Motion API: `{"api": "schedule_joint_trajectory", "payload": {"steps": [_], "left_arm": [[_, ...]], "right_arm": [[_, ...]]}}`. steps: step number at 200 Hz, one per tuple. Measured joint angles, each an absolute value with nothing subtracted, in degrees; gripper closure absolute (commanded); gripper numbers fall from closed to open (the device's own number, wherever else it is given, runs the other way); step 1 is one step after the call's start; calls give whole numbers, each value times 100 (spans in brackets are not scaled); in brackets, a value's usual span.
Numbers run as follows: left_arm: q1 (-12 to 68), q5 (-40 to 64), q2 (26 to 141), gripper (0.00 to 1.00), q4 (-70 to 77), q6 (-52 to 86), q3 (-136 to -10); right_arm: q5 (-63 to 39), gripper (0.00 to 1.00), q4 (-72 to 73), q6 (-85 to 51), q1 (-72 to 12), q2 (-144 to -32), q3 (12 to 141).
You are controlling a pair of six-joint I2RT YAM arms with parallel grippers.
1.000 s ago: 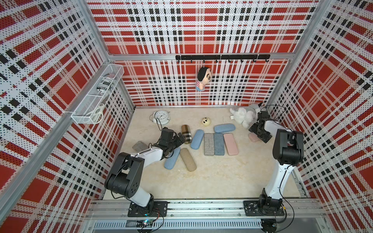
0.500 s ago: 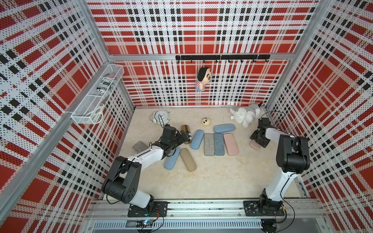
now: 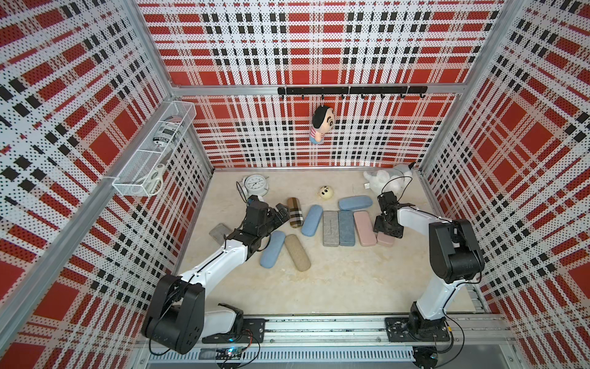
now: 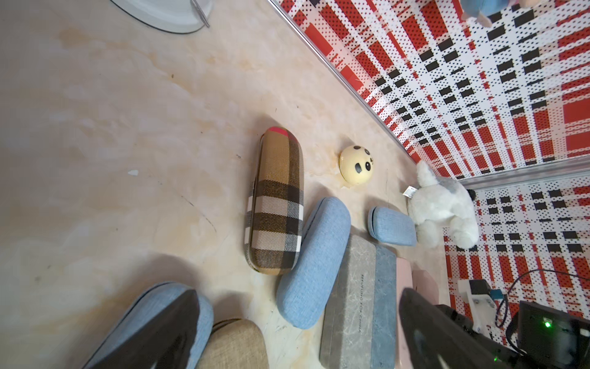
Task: Close the glasses case
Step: Move the glasses case to the center of the board.
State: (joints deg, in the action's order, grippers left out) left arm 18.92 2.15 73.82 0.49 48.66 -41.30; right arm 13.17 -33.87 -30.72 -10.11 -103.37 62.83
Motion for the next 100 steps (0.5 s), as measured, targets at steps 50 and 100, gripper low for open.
{"api": "schedule_joint_trajectory", "payload": {"steps": [50,100], "left_arm": [[1868,176,7118,2,32,4923,-3918],[1868,165,7063,2,25,4960,-3833]], "right_arm": [[1415,43,-3588,-2926,-1299,-10337,6335],[1424,39,-3833,-2587,-1422,-10350,6479]]}}
